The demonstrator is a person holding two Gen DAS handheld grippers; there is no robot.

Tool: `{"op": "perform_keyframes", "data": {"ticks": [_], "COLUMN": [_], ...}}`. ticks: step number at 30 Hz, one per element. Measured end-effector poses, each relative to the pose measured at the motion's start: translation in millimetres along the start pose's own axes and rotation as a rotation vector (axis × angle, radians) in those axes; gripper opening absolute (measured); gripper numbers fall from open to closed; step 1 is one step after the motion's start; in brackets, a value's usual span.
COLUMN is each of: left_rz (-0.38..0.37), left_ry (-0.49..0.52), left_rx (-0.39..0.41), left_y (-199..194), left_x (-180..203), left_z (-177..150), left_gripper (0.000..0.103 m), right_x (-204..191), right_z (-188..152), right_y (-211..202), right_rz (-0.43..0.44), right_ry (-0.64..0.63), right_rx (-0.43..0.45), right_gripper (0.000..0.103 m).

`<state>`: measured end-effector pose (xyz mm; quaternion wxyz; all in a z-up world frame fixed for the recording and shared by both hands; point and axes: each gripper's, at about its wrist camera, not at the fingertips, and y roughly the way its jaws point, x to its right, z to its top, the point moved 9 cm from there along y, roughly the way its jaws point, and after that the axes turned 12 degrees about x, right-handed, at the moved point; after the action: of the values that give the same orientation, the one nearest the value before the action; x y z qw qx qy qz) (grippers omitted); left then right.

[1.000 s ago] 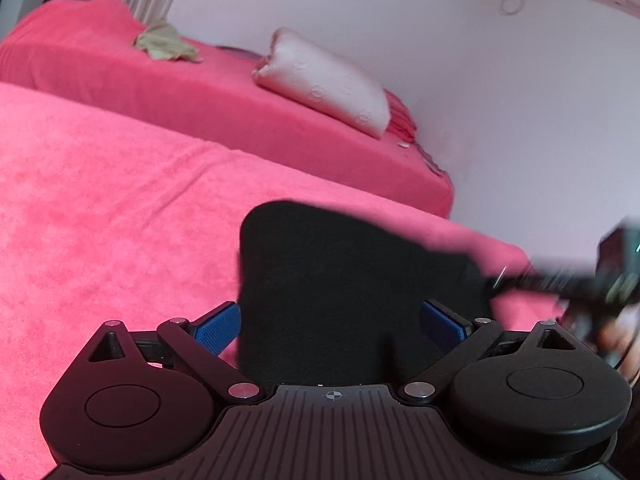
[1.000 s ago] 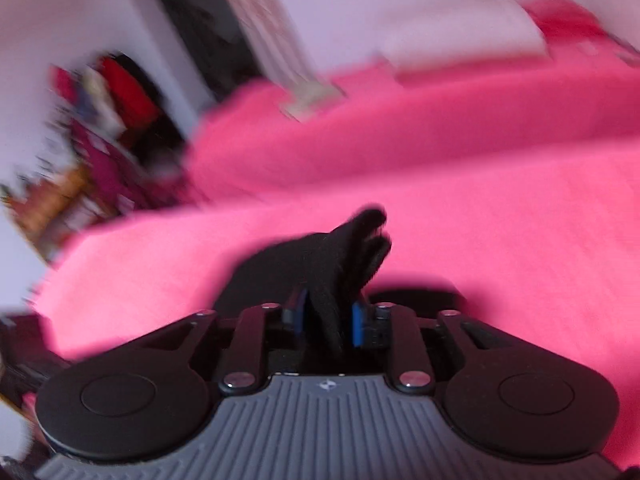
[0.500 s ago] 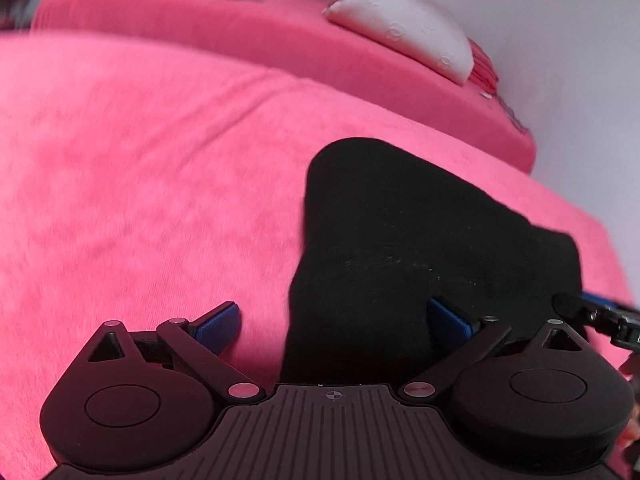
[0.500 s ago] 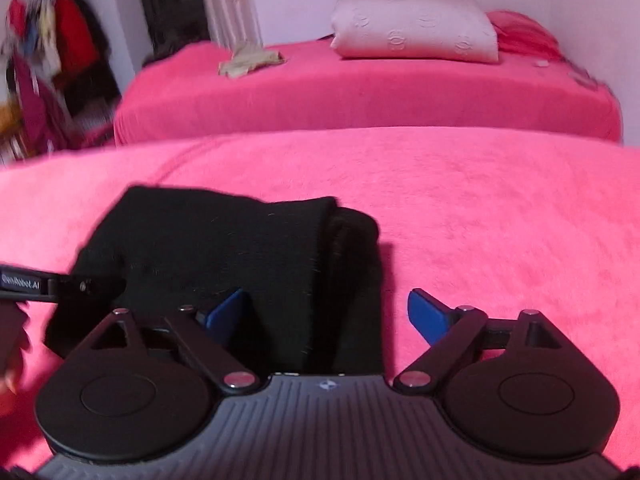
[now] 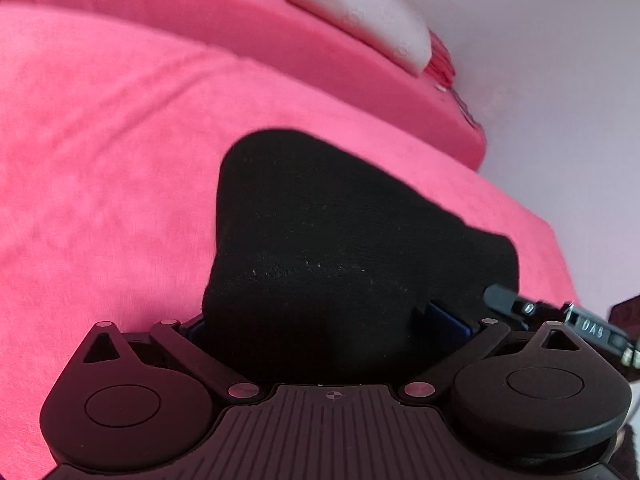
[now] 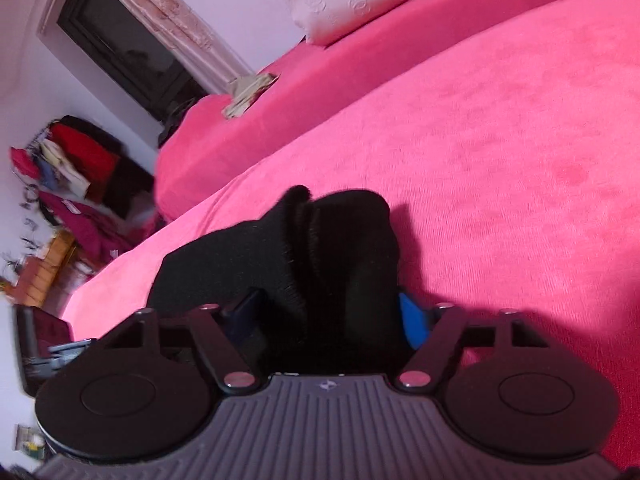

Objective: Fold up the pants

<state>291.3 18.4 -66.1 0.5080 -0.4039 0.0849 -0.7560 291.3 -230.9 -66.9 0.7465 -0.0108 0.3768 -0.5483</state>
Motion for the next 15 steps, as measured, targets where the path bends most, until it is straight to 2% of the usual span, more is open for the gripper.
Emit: {"op": "perform_keyframes", "data": {"ticks": [2, 3, 5, 8, 10, 12, 14, 15], "left_rz": [-0.015, -0.042, -0.103, -0.119, -0.084, -0.016, 0.120, 0.187], "left_ry": [0.005, -0.004, -0.020, 0.044, 0.121, 0.206, 0.278, 0.310], "left_rx": [0.031, 0.050, 0.076, 0.138, 0.168, 0.163, 0.107, 0.065], "left_y": [-5.0, -7.9, -10.8, -6.1, 6.7, 33.5, 70.7, 87.6], "left_x": [9.8, 16.1, 32.1, 60.9, 75.9, 78.7, 63.8, 52.6], "left_z": [12.2, 21.8, 44.3, 77.3, 89.7, 89.7, 75.1, 63.1], "left_gripper": [0.103, 0.103, 0.103, 0.103, 0.103, 0.103, 0.103, 0.103], "right_x": [-7.6, -10.4, -17.0, -20.5, -13.7, 6.8, 34.0, 46.6], "right_z": [15.2, 27.4, 55.7, 97.7, 114.8, 117.2, 102.2, 89.0], "right_y": [-5.9, -10.4, -16.5, -19.1, -11.6, 3.6, 25.8, 38.3], "right_rz": [0.024, 0.048, 0.050, 0.037, 0.021, -0.041, -0.172, -0.231], "right_ry": [0.007, 0.026, 0.007, -0.025, -0.026, -0.023, -0.062, -0.104], "right_rx": [0.035, 0.059, 0.109, 0.188, 0.204, 0.209, 0.164, 0.111], "right_gripper": [0.050, 0.049, 0.048, 0.048, 0.050, 0.061, 0.078, 0.080]}}
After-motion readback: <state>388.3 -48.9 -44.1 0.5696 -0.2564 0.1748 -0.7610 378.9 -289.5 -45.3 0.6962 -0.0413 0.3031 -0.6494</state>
